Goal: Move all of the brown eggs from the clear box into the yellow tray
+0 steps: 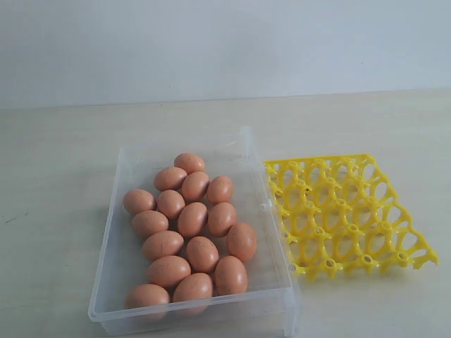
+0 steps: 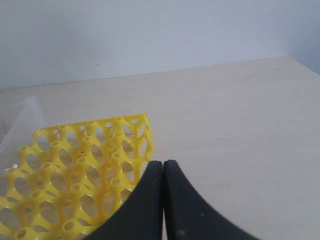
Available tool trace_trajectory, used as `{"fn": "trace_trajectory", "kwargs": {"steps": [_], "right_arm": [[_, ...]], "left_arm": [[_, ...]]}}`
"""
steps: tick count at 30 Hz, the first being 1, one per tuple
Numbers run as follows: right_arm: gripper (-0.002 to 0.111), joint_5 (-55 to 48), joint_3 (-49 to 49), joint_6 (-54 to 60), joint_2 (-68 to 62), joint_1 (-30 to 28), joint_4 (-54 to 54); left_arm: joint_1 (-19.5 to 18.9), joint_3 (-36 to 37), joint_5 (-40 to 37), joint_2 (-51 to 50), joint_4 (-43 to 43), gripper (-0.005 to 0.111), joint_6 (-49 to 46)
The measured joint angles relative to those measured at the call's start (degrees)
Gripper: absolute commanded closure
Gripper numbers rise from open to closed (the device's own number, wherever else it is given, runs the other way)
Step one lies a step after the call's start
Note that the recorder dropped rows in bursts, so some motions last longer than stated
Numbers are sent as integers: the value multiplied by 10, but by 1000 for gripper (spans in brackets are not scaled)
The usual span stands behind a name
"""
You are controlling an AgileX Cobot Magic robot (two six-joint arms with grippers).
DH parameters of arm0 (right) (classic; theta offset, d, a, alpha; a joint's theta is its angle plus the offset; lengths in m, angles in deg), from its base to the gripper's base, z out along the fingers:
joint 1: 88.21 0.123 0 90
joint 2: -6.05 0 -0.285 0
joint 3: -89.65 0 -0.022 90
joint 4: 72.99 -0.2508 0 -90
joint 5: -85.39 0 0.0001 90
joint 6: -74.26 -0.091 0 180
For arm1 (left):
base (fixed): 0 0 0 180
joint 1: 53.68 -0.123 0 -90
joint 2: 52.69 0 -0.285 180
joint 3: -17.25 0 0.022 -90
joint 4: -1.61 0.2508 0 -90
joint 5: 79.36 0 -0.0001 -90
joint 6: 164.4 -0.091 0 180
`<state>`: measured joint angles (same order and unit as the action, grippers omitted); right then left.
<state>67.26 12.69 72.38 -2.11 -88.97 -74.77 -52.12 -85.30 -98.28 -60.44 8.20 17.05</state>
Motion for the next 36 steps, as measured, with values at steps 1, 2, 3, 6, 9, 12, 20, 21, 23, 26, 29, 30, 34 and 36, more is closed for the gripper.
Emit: {"fn": "trace_trajectory", "kwargs": {"steps": [1, 2, 3, 6, 9, 12, 20, 21, 23, 26, 29, 30, 34, 36], "right_arm": [[108, 0, 0, 0, 0, 0, 0], [108, 0, 0, 0, 0, 0, 0], [108, 0, 0, 0, 0, 0, 0], [108, 0, 0, 0, 0, 0, 0], [108, 3, 0, 0, 0, 0, 1], [108, 4, 26, 0, 0, 0, 1], [108, -105, 224, 0, -14, 0, 18], [108, -142, 253, 0, -25, 0, 23], [108, -186, 300, 0, -43, 0, 25], [108, -210, 363, 28, -87, 0, 27], [108, -226, 410, 40, -138, 4, 18], [108, -233, 425, 38, -155, 9, 8], [108, -295, 494, 19, -228, 24, -16], [108, -345, 530, 19, -278, 27, -20]], "left_arm": [[0, 0, 0, 0, 0, 107, 0], [0, 0, 0, 0, 0, 107, 0], [0, 0, 0, 0, 0, 107, 0], [0, 0, 0, 0, 0, 107, 0], [0, 0, 0, 0, 0, 107, 0], [0, 0, 0, 0, 0, 107, 0], [0, 0, 0, 0, 0, 107, 0], [0, 0, 0, 0, 0, 107, 0], [0, 0, 0, 0, 0, 107, 0], [0, 0, 0, 0, 0, 107, 0], [0, 0, 0, 0, 0, 107, 0], [0, 0, 0, 0, 0, 107, 0], [0, 0, 0, 0, 0, 107, 0], [0, 0, 0, 0, 0, 107, 0]]}}
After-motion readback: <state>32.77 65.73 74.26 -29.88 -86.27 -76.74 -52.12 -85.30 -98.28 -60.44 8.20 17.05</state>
